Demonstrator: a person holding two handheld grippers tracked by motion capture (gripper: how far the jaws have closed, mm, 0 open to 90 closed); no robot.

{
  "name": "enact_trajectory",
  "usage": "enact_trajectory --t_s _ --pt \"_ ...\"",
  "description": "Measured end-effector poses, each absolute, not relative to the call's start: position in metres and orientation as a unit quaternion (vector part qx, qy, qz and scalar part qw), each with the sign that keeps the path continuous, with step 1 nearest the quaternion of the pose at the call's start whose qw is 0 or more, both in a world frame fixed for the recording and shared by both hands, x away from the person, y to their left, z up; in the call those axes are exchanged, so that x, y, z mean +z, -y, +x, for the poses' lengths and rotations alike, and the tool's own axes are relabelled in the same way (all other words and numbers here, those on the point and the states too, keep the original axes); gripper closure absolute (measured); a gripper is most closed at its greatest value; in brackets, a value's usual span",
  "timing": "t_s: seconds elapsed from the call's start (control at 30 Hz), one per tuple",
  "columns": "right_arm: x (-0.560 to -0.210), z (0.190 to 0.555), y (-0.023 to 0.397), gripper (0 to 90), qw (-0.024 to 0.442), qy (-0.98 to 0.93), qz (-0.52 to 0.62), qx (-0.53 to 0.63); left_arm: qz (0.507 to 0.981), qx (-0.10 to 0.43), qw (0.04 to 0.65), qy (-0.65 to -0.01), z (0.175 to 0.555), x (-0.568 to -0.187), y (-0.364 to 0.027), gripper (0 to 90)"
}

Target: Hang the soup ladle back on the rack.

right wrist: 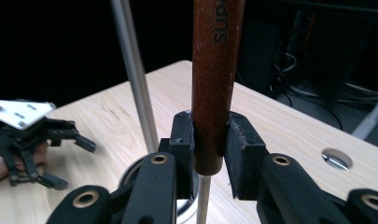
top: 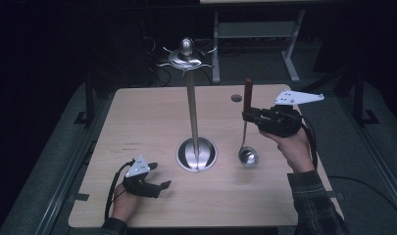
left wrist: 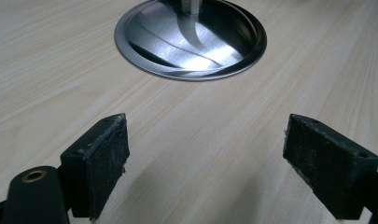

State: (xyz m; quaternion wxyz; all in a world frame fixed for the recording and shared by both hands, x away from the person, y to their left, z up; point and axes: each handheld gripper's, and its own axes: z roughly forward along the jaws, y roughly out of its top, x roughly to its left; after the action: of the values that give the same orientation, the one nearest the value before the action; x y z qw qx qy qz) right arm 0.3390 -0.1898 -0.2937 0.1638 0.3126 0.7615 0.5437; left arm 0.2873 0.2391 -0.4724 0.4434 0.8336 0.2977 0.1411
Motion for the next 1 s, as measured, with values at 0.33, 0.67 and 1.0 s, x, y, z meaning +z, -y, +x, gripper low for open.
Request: enact_trajectory --t_s 0.33,0.67,1.0 --pt "-0.269 0.337 0.171 73.7 0.149 -0.765 0.278 0.561 0.834 0.14 0.443 -0.297 0.287 -0.472 -0.239 14.2" --pt "-0.252 0.336 0.159 73.7 0.141 -0.763 0.254 0.577 0.833 0.14 0.444 -0.299 0.287 -0.472 -0.239 14.2" --pt "-0.233 0.337 0.143 73.7 0.139 -0.763 0.23 0.588 0.833 0.14 0.445 -0.297 0.287 -0.472 -0.239 14.2"
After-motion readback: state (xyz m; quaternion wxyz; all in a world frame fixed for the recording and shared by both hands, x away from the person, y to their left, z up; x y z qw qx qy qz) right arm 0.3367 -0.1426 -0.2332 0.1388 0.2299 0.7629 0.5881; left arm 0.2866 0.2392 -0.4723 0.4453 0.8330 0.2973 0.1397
